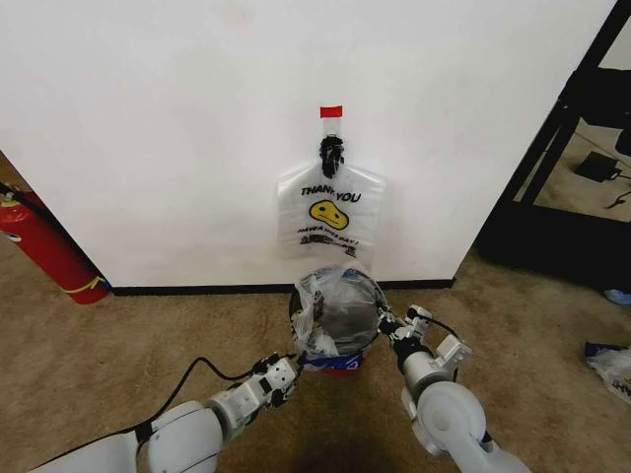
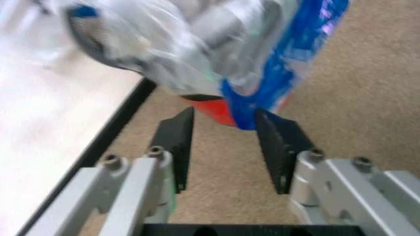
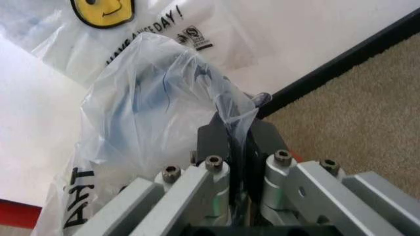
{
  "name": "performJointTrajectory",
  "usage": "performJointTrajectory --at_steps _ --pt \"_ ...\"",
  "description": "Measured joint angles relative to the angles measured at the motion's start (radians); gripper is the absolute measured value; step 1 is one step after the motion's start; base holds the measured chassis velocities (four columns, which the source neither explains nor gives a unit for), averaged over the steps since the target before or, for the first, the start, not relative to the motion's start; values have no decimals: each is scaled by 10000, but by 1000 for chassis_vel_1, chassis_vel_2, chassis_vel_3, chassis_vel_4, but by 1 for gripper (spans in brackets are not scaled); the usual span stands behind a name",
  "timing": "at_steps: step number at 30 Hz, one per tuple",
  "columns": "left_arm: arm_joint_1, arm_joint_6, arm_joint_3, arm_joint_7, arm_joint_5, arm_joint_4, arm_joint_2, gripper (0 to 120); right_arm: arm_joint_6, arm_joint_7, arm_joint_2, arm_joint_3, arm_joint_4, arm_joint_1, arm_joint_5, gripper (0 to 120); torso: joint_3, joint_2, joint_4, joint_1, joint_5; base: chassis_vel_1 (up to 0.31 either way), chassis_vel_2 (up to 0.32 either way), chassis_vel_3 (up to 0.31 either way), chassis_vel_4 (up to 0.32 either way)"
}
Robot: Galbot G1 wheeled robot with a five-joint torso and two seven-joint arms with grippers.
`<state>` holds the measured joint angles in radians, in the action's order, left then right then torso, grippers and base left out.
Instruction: Pick up the garbage bag from the wall and place it over the trash bin.
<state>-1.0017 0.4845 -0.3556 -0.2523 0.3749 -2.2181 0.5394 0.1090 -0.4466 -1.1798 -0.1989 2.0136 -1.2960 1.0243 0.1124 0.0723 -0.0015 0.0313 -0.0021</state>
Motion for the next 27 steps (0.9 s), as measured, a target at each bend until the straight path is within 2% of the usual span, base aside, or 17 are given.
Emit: performJointTrajectory --at_steps 5,7,9,11,14,16,18,21,27 --pt "-309 398 719 -383 7 -782 -410 60 -32 66 65 -1 -58 -4 -110 1 0 0 1 0 2 0 0 0 0" --pt "-201 689 1384 -553 375 -1158 -412 70 -77 90 71 -4 -110 0 -183 1 0 0 1 0 6 0 0 0 0" --pt "130 707 1680 -697 940 -1341 -214 79 -87 96 51 16 -159 23 -265 1 0 0 -2 0 3 0 0 0 0" --pt "204 704 1690 -713 1045 -1365 -163 81 -90 100 43 27 -168 30 -291 1 0 0 -2 0 2 0 0 0 0" --pt "639 697 1496 -739 1451 -1400 86 91 -97 102 8 58 -193 55 -354 1 0 0 -2 0 2 0 0 0 0" --pt "1105 697 974 -730 1686 -1236 314 99 -98 103 -19 91 -219 72 -400 1 0 0 -2 0 3 0 0 0 0" --pt "1356 711 708 -715 1836 -1069 441 99 -97 101 -35 99 -236 80 -425 1 0 0 -2 0 1 0 0 0 0" --pt "2016 949 217 -719 2646 -631 700 95 -98 72 -79 118 -244 76 -464 1 1 0 -1 1 2 0 0 0 0" --pt "2332 999 72 -786 3137 -144 892 76 -95 65 -106 204 -309 103 -490 1 1 0 0 1 3 0 0 0 0"
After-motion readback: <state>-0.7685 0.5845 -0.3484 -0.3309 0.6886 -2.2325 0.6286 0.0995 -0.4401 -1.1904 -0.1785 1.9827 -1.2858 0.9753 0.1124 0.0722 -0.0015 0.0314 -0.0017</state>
